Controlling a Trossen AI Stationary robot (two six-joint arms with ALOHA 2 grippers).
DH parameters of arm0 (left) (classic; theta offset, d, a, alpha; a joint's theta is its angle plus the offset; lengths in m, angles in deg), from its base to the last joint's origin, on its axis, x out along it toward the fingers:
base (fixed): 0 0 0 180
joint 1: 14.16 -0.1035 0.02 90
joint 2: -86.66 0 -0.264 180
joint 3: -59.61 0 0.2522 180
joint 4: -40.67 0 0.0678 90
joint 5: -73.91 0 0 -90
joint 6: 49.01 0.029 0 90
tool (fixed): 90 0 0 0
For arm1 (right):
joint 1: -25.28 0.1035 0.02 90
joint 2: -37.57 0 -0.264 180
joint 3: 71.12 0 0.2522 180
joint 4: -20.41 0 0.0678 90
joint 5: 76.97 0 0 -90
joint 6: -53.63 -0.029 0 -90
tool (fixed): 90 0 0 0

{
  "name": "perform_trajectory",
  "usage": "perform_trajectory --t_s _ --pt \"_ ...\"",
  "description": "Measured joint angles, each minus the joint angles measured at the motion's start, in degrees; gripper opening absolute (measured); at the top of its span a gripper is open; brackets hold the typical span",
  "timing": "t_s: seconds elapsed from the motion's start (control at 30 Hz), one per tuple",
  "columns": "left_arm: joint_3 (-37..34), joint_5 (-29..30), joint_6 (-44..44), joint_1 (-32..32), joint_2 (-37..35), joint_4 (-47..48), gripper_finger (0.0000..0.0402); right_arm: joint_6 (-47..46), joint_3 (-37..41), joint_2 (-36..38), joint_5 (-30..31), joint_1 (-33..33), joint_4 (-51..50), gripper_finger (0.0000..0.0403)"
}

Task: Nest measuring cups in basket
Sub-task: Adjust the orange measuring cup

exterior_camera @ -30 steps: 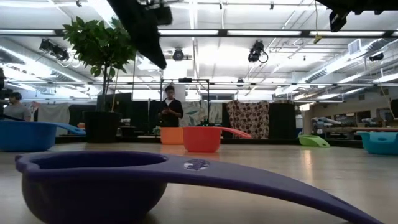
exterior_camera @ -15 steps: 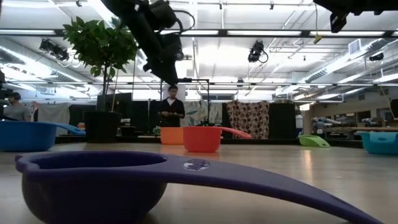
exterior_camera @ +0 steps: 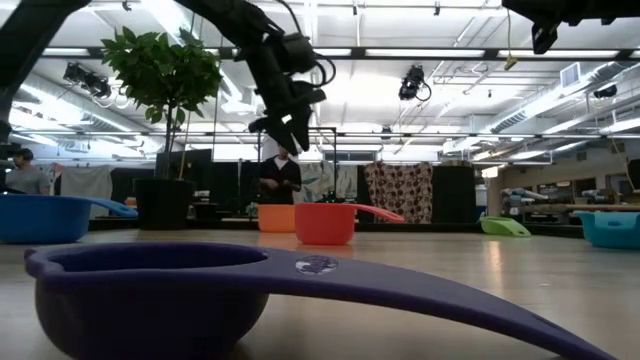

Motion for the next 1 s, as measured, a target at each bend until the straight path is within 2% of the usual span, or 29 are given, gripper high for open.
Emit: perform_trajectory --t_s 0.1,0.33,1.0 --pt "0.04 0.13 -3.5 0.0 1.8 0.55 0.0162 -0.02 0.0 0.0 0.0 0.0 0.0 0.0021" --pt "0.06 3.55 -3.94 0.13 4.05 0.26 0.0162 -0.02 0.0 0.0 0.1 0.0 0.0 0.0021" --pt "0.02 2.69 -7.51 0.0 9.08 0.72 0.0162 0.15 0.0 0.0 0.18 -0.11 0.46 0.0021"
